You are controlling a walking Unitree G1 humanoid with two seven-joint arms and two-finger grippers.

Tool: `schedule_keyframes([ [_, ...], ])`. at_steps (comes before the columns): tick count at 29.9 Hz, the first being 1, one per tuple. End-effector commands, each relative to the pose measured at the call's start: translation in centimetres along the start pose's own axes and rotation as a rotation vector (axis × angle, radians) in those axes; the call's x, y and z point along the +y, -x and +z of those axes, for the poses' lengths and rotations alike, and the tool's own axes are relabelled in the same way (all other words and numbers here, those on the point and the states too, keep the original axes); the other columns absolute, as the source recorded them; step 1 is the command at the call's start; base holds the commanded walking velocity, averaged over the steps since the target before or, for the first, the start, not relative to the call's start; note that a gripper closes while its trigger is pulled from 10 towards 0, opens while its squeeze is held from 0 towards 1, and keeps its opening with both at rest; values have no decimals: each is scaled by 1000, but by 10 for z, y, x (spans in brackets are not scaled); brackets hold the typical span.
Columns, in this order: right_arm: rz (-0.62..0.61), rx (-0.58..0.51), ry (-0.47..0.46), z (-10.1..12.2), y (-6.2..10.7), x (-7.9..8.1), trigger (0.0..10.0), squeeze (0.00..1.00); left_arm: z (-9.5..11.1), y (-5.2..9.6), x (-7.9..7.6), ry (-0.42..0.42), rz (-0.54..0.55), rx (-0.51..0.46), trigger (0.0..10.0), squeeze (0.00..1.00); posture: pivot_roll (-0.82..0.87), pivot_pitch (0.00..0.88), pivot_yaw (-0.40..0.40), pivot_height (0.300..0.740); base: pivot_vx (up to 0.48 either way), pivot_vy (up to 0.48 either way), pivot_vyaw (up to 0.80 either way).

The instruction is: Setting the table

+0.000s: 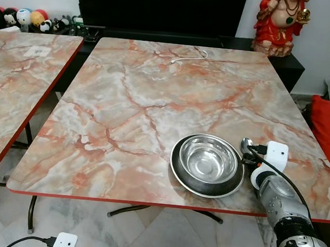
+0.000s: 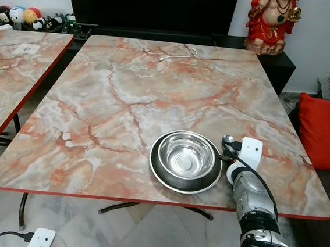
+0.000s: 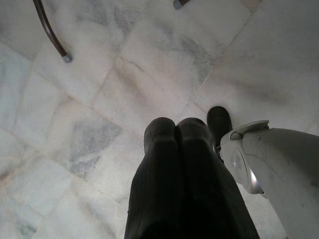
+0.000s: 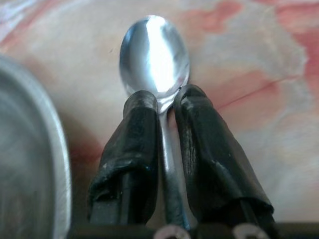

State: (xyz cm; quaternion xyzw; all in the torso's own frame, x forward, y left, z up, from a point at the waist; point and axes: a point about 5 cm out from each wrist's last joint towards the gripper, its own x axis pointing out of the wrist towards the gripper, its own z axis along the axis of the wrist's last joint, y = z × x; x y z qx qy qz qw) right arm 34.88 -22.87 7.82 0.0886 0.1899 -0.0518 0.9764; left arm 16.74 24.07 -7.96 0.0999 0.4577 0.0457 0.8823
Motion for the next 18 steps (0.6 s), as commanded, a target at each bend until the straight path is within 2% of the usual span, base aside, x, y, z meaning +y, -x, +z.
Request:
schedule_keyframes([
  [1, -6, -20, -14, 6, -1, -2, 10000, 0, -4, 1, 4, 3, 12, 19, 10000, 0, 28, 34, 8, 740, 0, 0, 0],
  [11, 18, -90, -65, 16, -1, 1, 10000, 0, -4, 1, 4, 2, 11, 19, 10000, 0, 27, 32, 8, 740, 0, 0, 0],
  [13, 43, -153, -84, 24, 0, 5, 10000, 0, -4, 1, 4, 3, 12, 18, 10000, 0, 26, 32, 9, 740, 0, 0, 0],
  [14, 72, -236, -89, 34, 2, 8, 10000, 0, -4, 1, 4, 4, 12, 17, 10000, 0, 26, 32, 7, 740, 0, 0, 0],
  [15, 84, -273, -82, 38, 3, 10, 10000, 0, -4, 1, 4, 4, 12, 17, 10000, 0, 28, 32, 6, 740, 0, 0, 0],
  [18, 95, -335, -62, 45, 7, 11, 10000, 0, -4, 1, 4, 7, 13, 17, 10000, 0, 28, 32, 6, 740, 0, 0, 0],
])
